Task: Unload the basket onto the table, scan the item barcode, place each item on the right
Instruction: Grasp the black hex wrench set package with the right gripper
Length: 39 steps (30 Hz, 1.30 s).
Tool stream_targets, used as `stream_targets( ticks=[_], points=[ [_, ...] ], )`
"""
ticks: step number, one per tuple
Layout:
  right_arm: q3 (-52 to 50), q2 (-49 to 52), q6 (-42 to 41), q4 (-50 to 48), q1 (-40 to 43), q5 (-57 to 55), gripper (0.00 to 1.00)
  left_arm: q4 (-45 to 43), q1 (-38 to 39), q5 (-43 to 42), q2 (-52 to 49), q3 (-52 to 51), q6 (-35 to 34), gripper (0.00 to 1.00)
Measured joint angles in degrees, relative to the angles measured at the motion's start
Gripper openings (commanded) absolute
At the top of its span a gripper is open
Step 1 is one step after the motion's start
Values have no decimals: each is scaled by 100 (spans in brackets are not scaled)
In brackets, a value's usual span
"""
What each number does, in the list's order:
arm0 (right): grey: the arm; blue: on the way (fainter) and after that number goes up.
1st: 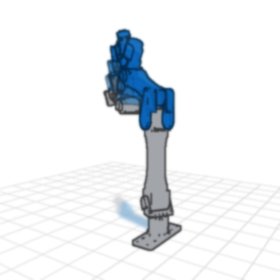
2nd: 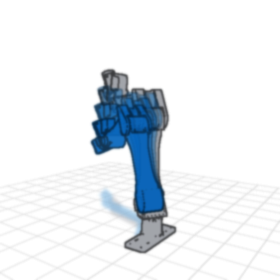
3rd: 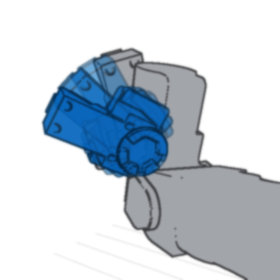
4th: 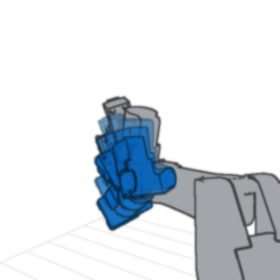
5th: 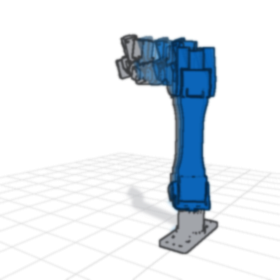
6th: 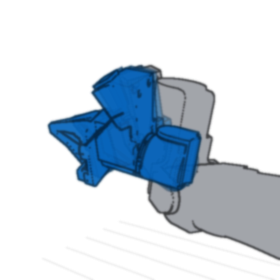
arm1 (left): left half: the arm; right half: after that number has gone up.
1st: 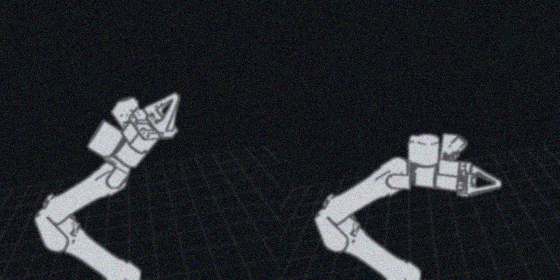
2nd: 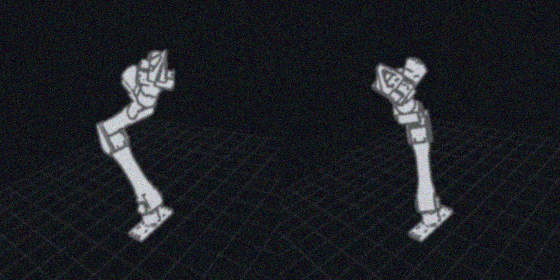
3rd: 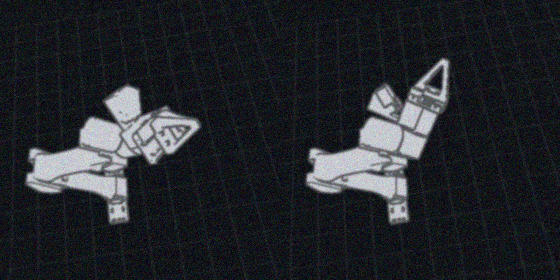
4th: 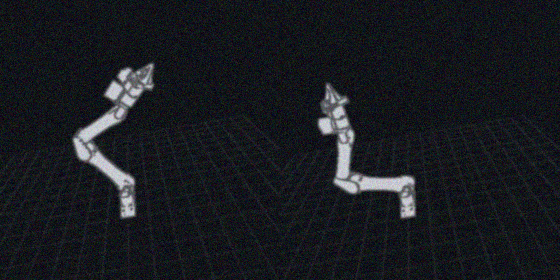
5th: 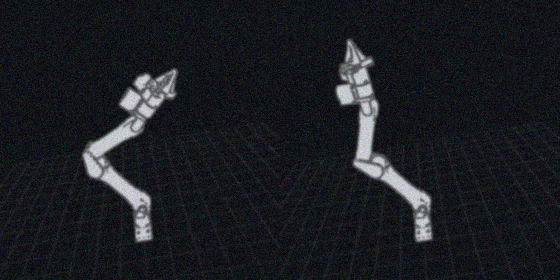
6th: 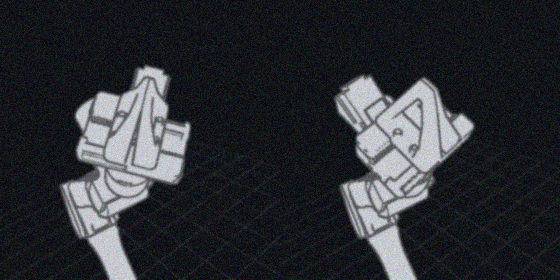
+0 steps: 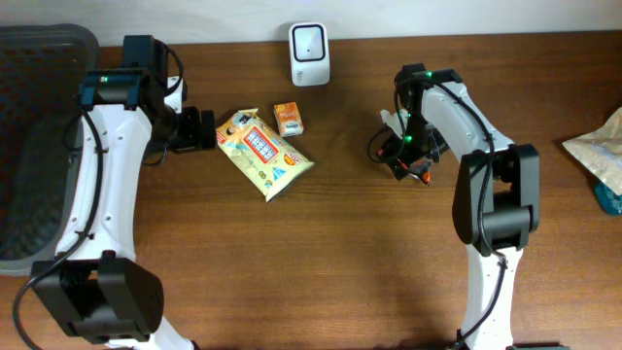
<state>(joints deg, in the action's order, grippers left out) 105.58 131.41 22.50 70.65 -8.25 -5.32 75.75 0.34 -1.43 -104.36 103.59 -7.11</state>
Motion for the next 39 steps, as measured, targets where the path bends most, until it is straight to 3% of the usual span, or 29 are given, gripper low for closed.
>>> stream_targets(
  ticks=[5,6,13,24,34,39],
  points=[
    [-7,0,-544,-52,-4,439,70,0,0,0,0,0,0,99],
    [-7,0,-835,-59,-13,586,69,0,0,-2,0,0,0,99],
    [-7,0,-2284,-90,-516,955,70,0,0,0,0,0,0,99],
    [302,0,-3047,227,-612,686,64,0,0,0,0,0,0,99],
    [-68,0,-3891,-306,-603,669,61,-2,0,0,0,0,0,99],
    [-310,0,-4063,-538,-603,671,46,-2,0,0,0,0,0,99]
  ],
)
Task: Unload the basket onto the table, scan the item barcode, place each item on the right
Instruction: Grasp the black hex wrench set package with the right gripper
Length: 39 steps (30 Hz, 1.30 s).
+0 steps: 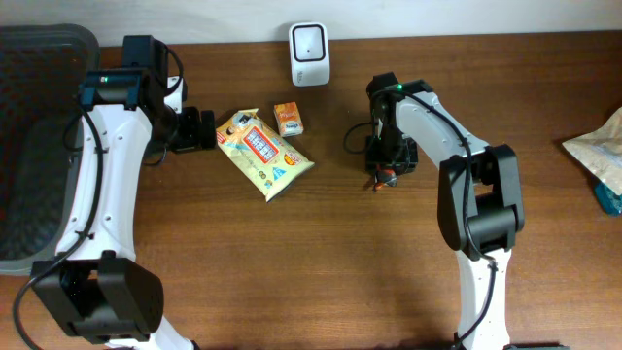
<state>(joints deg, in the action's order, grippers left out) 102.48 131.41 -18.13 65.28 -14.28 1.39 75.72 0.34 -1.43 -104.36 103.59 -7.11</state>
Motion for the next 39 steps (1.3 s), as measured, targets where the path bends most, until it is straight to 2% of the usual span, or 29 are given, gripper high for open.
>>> stream_targets(
  ticks=[10,19,24,27,36,39],
  points=[
    [101,0,-83,-92,0,-2,40,2,0,0,0,0,0,99],
    [914,0,15,13,0,-2,35,0,0,0,0,0,0,99],
    [1215,0,101,162,0,-9,48,2,0,0,0,0,0,99],
    [1185,0,103,188,0,-46,51,2,0,0,0,0,0,99],
    [175,0,-9,-448,0,-48,51,2,0,0,0,0,0,99],
    [0,-13,-76,-660,0,-90,41,0,0,0,0,0,0,99]
  ],
)
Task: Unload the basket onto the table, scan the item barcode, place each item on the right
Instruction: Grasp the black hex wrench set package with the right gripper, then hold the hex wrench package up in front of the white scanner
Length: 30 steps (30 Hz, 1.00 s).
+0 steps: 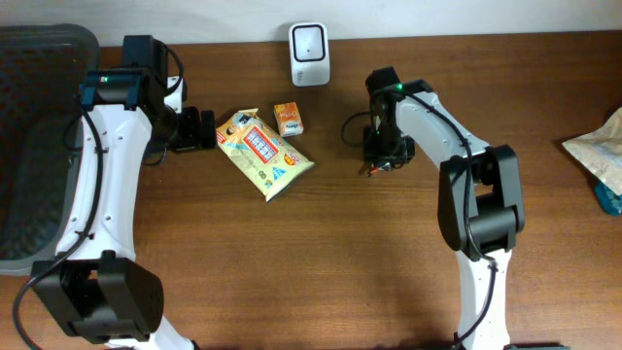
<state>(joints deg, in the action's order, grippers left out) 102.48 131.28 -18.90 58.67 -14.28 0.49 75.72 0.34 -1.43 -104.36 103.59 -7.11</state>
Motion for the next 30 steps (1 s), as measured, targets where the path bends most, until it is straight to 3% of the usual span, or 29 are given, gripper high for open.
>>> stream_targets(
  ticks=[5,14,20,30],
  points=[
    [-13,-9,-57,-254,0,-48,33,2,0,0,0,0,0,99],
    [55,-7,116,-514,0,-48,33,2,0,0,0,0,0,99],
    [1139,9,157,-455,-17,-2,28,2,0,0,0,0,0,99],
    [1818,17,157,-2236,-595,205,28,4,0,0,0,0,0,99]
  ],
)
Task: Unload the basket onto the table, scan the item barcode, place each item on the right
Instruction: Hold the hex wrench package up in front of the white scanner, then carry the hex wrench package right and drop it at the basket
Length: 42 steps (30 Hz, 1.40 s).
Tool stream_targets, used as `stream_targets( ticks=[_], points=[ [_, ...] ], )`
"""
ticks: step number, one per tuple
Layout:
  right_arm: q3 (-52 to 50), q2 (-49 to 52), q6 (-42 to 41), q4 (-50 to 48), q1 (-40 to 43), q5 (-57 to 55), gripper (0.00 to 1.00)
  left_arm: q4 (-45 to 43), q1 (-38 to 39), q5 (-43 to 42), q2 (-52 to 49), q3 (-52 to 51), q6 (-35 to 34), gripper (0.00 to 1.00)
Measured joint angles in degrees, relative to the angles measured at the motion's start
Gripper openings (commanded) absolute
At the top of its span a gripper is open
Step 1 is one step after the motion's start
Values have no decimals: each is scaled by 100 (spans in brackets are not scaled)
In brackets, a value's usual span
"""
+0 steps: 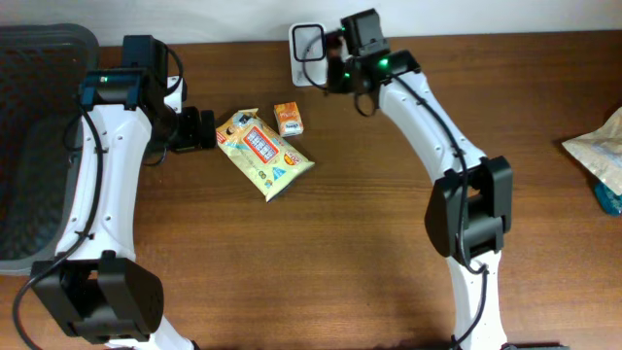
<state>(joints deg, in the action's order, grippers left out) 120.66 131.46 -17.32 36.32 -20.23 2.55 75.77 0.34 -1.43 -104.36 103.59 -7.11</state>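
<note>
The white barcode scanner stands at the back edge of the table. My right gripper sits right beside it on its right; its fingers are hidden under the wrist, so I cannot tell if it holds anything. A yellow snack packet lies flat left of centre, and a small orange box lies next to it. My left gripper rests at the packet's left edge, but its jaws cannot be made out.
A dark mesh basket fills the far left. A crinkled pale bag with something blue lies at the right edge. Bare wooden tabletop stretches across the front.
My right gripper has moved from the table's middle right, around the scanner's front right, up and left to sit against the scanner. The left arm, packet and box have not moved.
My right gripper was low over the table right of centre. It then stood a little further left, and stayed about there at the following moment. Now it is at the scanner. The left arm has kept still beside the yellow packet throughout.
</note>
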Motion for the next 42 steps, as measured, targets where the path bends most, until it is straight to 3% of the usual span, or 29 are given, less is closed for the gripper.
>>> stream_targets(
  ticks=[4,12,22,27,31,36,42],
  points=[
    [2,44,-35,-1139,-195,33,29,-9,0,0,0,0,0,99],
    [15,654,-168,-2315,-205,-101,32,0,0,0,0,0,0,99],
    [15,844,-343,-2404,-205,-341,33,-2,0,0,0,0,0,99],
    [234,844,-535,-1729,-122,-413,33,-2,0,0,0,0,0,99],
    [1040,828,-638,-225,260,-887,33,-7,0,0,0,0,0,99],
    [2151,717,-667,1725,1298,-1698,33,-4,0,0,0,0,0,99],
    [2363,542,-944,3143,2979,-2083,33,-2,0,0,0,0,0,99]
  ],
)
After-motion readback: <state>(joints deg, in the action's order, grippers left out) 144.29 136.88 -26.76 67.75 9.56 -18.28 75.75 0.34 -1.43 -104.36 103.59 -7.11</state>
